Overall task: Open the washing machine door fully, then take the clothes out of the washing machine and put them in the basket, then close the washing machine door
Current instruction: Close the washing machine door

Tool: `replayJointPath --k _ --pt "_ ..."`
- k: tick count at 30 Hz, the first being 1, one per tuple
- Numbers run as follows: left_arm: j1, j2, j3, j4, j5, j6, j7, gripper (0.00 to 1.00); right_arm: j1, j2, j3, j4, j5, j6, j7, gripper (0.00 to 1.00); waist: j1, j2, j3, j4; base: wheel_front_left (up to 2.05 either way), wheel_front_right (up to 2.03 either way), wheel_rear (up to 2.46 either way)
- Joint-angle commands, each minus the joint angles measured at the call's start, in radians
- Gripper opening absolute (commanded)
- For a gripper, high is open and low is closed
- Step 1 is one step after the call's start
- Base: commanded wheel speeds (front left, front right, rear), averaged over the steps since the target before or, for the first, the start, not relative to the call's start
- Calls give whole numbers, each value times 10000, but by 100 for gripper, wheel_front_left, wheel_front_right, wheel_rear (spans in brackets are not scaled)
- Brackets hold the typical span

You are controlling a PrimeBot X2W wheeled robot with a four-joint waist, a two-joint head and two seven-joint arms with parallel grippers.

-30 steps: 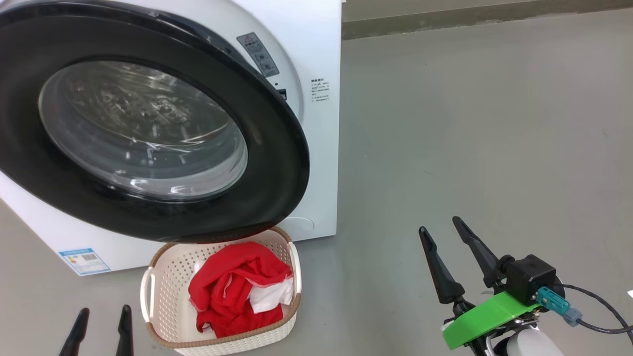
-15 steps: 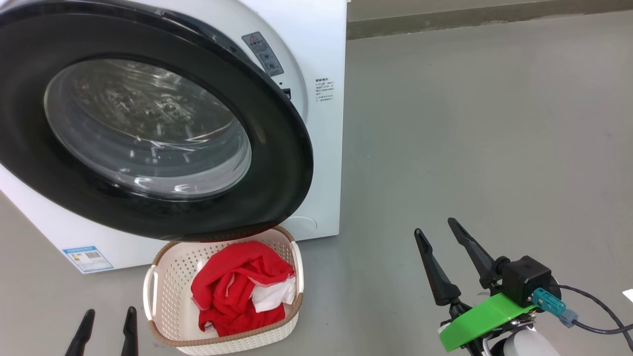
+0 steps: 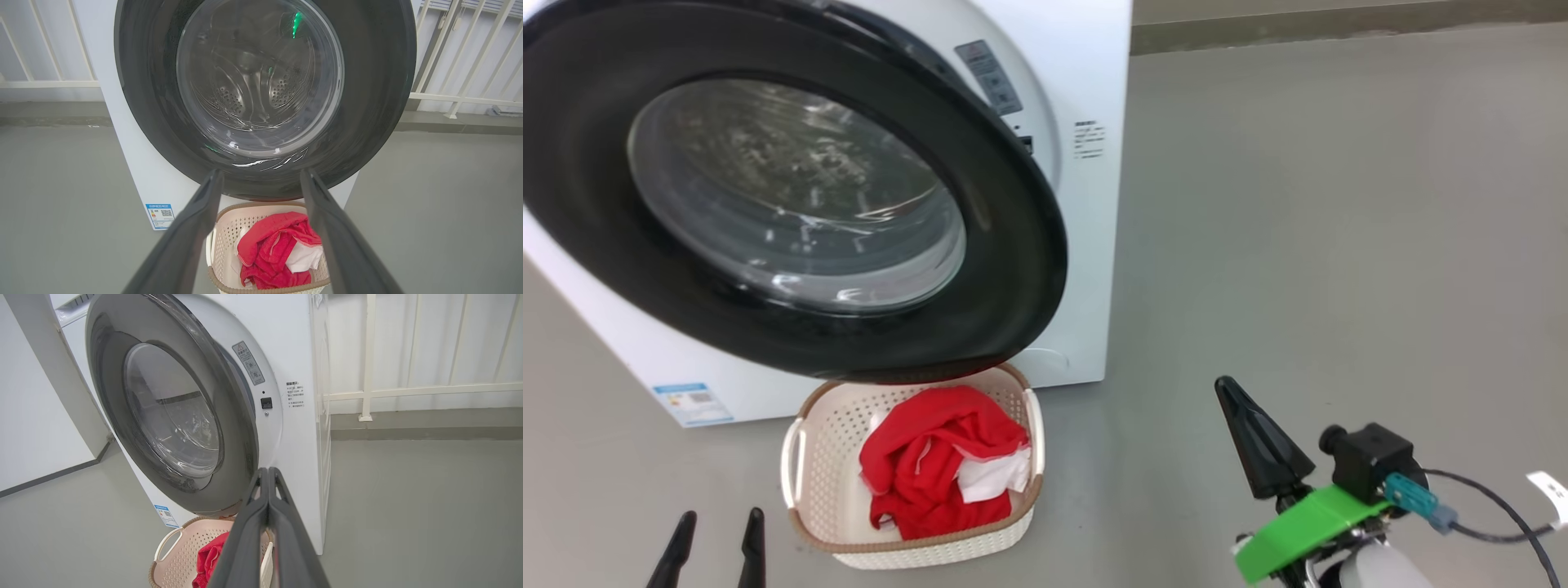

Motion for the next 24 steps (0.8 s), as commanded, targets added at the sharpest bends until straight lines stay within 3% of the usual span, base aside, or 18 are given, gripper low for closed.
replayJointPath --k 1,14,24 --pt "-383 88 296 -201 -31 -55 -89 100 -551 26 236 -179 80 65 -65 0 0 0 66 188 0 0 0" --pt "-911 110 -249 -29 -110 -55 -89 100 -2579 26 1274 2166 507 65 -65 0 0 0 526 1391 0 0 0" --pt "-1386 -23 -576 21 -190 -55 -89 100 -4975 26 2335 3855 1063 65 -65 0 0 0 1169 2119 0 0 0"
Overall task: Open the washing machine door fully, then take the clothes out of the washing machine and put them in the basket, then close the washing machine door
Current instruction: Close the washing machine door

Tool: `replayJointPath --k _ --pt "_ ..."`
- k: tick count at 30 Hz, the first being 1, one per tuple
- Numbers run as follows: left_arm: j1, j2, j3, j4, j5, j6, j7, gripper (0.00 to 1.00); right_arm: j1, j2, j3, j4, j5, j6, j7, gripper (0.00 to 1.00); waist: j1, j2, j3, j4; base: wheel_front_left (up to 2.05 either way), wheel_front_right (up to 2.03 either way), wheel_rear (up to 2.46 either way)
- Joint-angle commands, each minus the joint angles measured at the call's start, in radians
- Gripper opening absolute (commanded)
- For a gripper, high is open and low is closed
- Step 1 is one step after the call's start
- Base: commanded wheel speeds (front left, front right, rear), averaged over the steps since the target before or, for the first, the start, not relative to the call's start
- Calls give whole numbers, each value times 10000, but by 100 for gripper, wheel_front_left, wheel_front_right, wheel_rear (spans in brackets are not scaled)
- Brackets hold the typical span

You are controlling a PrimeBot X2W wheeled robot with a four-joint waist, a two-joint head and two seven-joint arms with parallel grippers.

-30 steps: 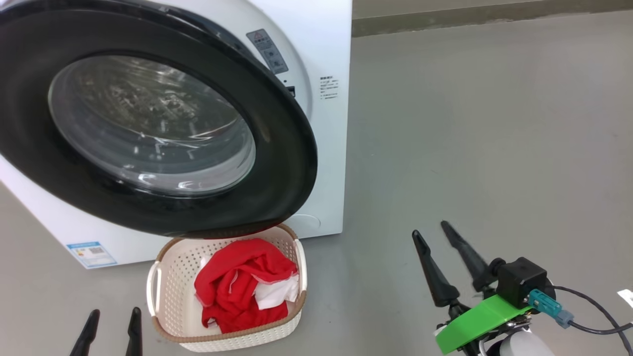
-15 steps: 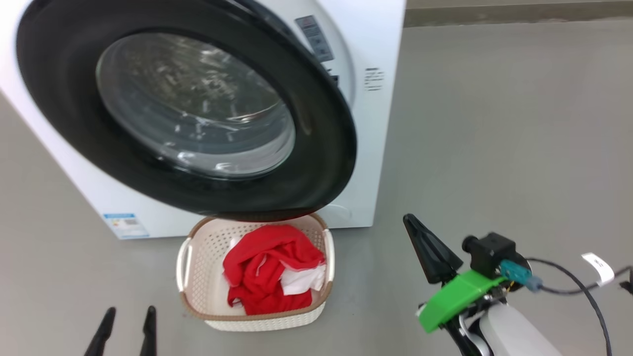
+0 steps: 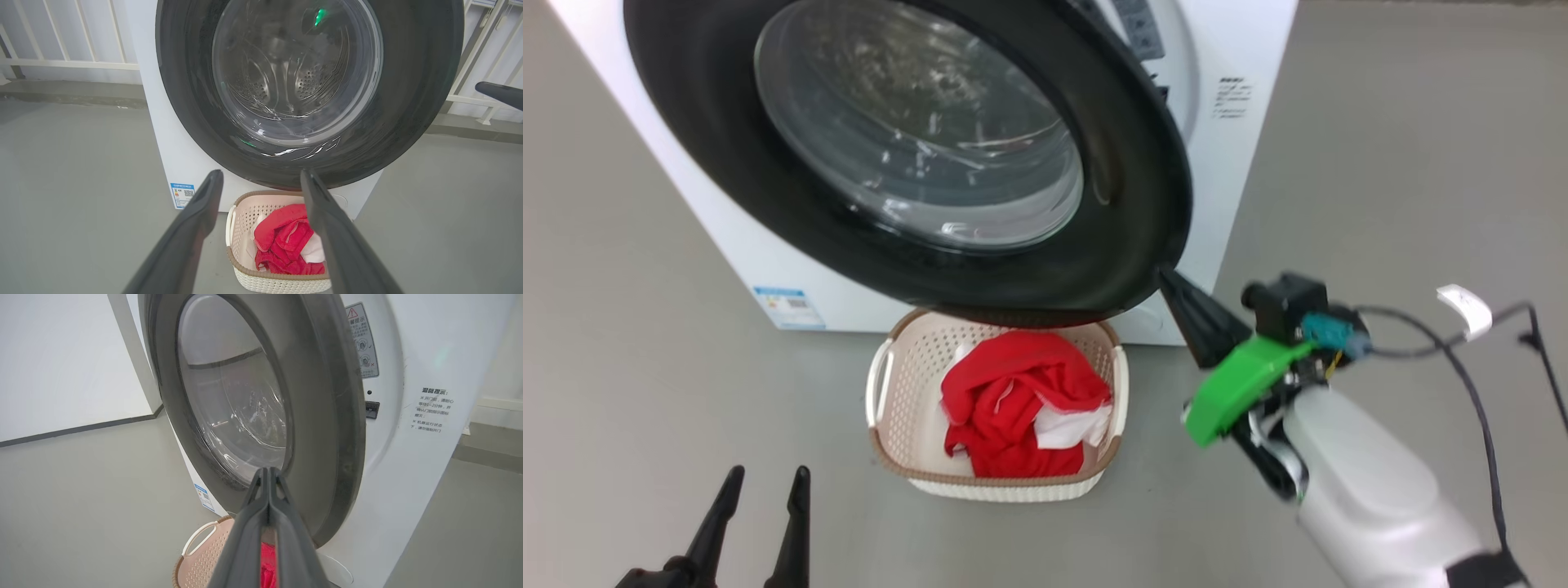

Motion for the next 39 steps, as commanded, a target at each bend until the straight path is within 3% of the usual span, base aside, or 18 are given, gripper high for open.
replayJointPath --k 1,9,29,39 --pt "-497 43 278 -185 -92 -53 -89 100 -691 95 176 99 120 65 -65 0 0 0 342 309 0 0 0" --pt "-944 -25 -158 -18 -119 -53 -89 100 -2227 95 280 1032 -84 65 -65 0 0 0 691 706 0 0 0" --pt "-1432 45 -676 118 -209 -54 -90 100 -3876 -148 -708 2052 -743 65 -65 0 0 0 1412 1113 0 0 0" --pt "-1894 149 -1055 238 -260 -54 -90 100 -5358 -397 -678 3000 -734 65 -65 0 0 0 2151 1313 0 0 0"
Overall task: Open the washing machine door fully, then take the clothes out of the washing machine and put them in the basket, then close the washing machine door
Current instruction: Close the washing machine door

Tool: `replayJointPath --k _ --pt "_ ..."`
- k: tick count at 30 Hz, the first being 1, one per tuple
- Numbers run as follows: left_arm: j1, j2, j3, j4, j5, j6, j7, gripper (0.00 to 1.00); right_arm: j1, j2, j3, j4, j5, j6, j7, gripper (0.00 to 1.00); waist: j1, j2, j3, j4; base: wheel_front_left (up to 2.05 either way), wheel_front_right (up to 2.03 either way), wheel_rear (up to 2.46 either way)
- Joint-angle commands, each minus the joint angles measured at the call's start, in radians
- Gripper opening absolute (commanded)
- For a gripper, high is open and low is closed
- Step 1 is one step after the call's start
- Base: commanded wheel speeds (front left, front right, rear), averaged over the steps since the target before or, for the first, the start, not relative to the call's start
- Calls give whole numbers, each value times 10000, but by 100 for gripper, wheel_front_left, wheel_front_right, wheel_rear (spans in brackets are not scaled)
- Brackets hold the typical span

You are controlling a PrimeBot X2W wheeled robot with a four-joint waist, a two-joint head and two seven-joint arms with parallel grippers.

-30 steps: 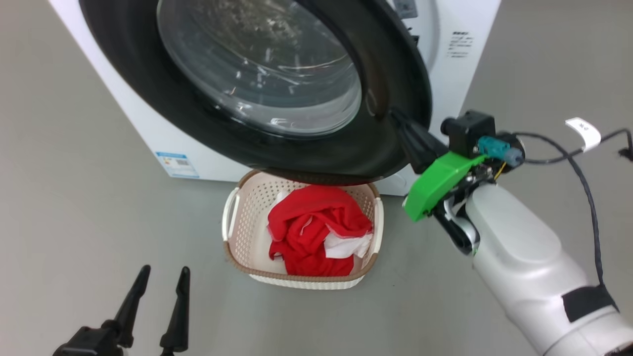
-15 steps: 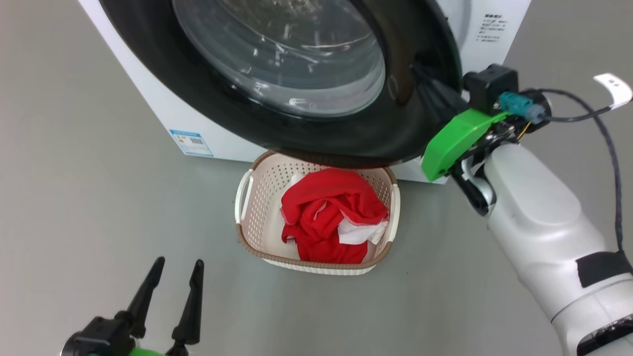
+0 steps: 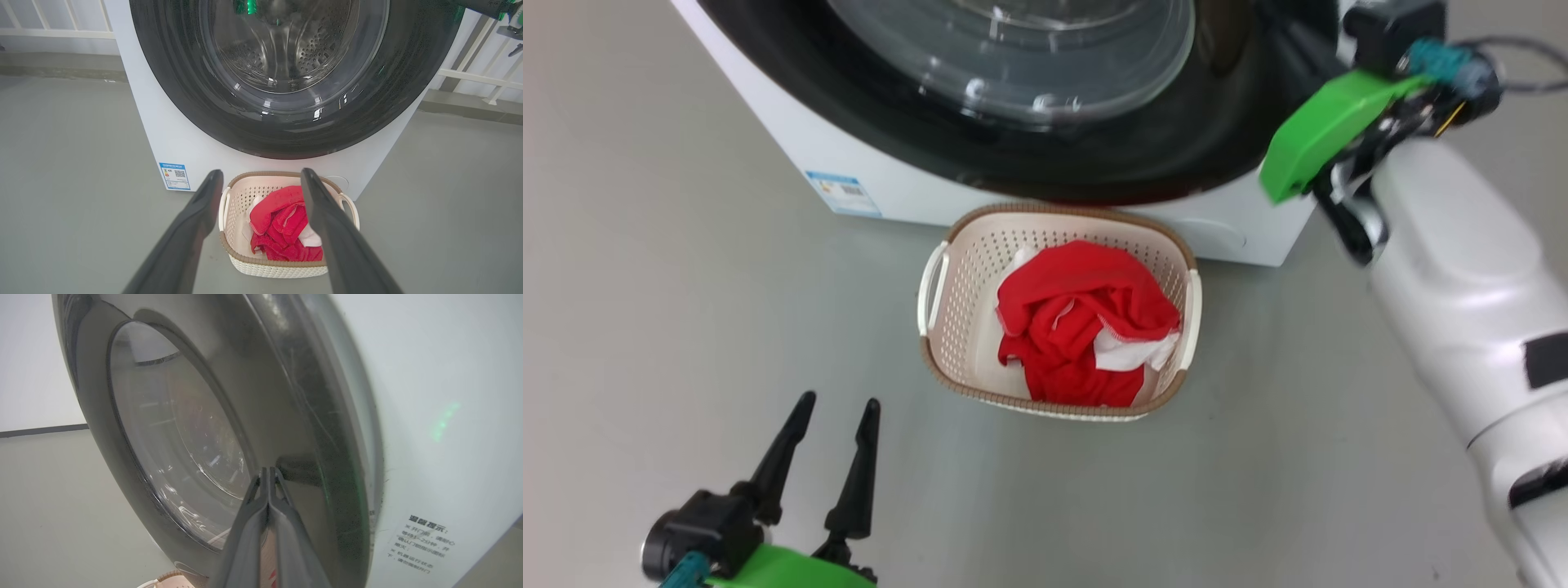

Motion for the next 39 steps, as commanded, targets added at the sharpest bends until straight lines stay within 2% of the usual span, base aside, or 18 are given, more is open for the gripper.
replayJointPath --k 1,8,13,21,27,28,29,30,31,33,34,35,36,38,39 --pt "-365 240 227 -125 -18 -54 -90 100 -466 -24 13 -32 -104 -11 -63 0 0 0 309 159 0 0 0" --pt "-824 243 3 -14 -114 -54 -90 100 -1549 -442 -129 498 -213 -11 -63 0 0 0 811 518 0 0 0" --pt "-874 213 87 74 -125 -54 -90 100 -1904 -435 -618 570 -538 -11 -63 0 0 0 918 509 0 0 0" --pt "-907 195 206 203 -131 -54 -90 100 -1613 -163 -1193 460 -980 -11 -63 0 0 0 716 277 0 0 0" --pt "-855 242 398 334 -151 -54 -90 100 -706 156 -1616 64 -1117 -11 -63 0 0 0 319 -181 0 0 0" --pt "-825 254 443 367 -137 -54 -90 100 -485 210 -1674 -47 -1142 -11 -63 5 0 0 230 -284 0 0 0" --pt "-790 260 497 391 -130 -54 -90 100 -246 259 -1755 -163 -1172 -11 -63 16 0 0 137 -399 0 0 0" --pt "-750 260 558 404 -139 -54 -90 100 0 303 -1899 -309 -1198 -11 -63 34 0 0 49 -523 0 0 0" --pt "-708 251 627 415 -152 -54 -90 100 267 347 -1995 -463 -1266 -11 -63 44 0 0 -37 -650 0 0 0" --pt "-625 260 733 439 -124 -54 -90 100 817 425 -2249 -806 -1351 -11 -63 55 0 0 -206 -900 0 0 0" --pt "-592 281 760 448 -98 -54 -90 100 1096 454 -2354 -988 -1430 -11 -63 68 0 0 -286 -1018 0 0 0" --pt "-568 294 795 458 -85 -54 -90 100 1376 478 -2462 -1167 -1484 -11 -63 72 0 0 -374 -1126 0 0 0" --pt "-550 298 846 468 -78 -54 -90 100 1654 496 -2558 -1351 -1537 -11 -63 84 0 0 -466 -1227 0 0 0" --pt "-516 316 922 487 -44 -54 -90 100 2198 516 -2616 -1676 -1564 -11 -63 92 0 0 -662 -1413 0 0 0" --pt "-493 325 952 498 -29 -54 -90 100 2460 520 -2544 -1837 -1437 -11 -63 93 0 0 -765 -1498 0 0 0"
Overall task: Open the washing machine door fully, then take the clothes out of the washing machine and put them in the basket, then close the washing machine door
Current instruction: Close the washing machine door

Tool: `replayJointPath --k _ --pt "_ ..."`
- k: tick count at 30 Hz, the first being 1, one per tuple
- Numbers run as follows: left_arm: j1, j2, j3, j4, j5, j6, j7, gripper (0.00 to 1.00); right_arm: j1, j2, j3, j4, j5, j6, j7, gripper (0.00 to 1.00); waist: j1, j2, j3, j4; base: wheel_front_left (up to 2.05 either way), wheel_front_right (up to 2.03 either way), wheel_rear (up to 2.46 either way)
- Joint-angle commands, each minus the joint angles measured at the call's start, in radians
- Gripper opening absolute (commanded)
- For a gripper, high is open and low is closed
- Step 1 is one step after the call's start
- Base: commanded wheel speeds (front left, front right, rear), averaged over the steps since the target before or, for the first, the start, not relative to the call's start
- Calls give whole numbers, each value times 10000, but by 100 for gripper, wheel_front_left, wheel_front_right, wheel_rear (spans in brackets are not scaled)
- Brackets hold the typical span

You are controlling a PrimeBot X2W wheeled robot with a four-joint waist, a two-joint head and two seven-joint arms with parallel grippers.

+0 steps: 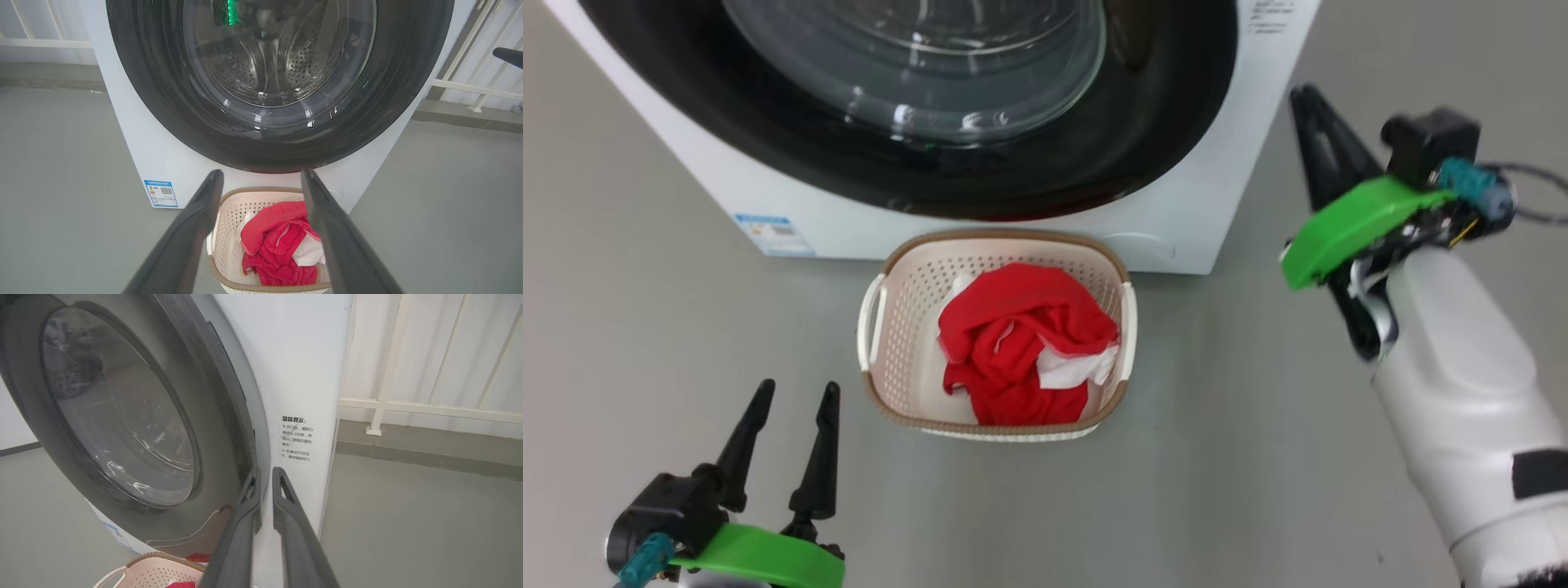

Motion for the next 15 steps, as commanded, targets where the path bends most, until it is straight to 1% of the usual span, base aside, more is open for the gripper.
replayJointPath --k 1,5,6,8,9,15 --pt "56 302 458 -164 70 -54 -90 100 454 259 320 -544 176 -36 -63 94 0 0 -630 -589 0 0 0" --pt "285 281 735 -155 102 -54 -90 100 1383 262 638 -1213 525 -36 -63 94 0 0 -1053 -976 0 0 0" --pt "352 264 796 -151 126 -54 -90 100 1608 263 663 -1389 562 -36 -63 97 0 0 -1156 -1065 0 0 0" --pt "488 230 907 -161 171 -54 -90 100 2056 263 692 -1738 590 -36 -63 98 0 0 -1359 -1228 0 0 0" --pt "556 210 976 -171 187 -54 -90 100 2271 263 688 -1924 584 -36 -63 100 0 0 -1457 -1306 0 0 0" --pt "1002 92 1456 -386 359 -54 -90 100 3684 264 373 -3054 439 -36 -63 100 0 0 -2067 -1764 0 0 0"
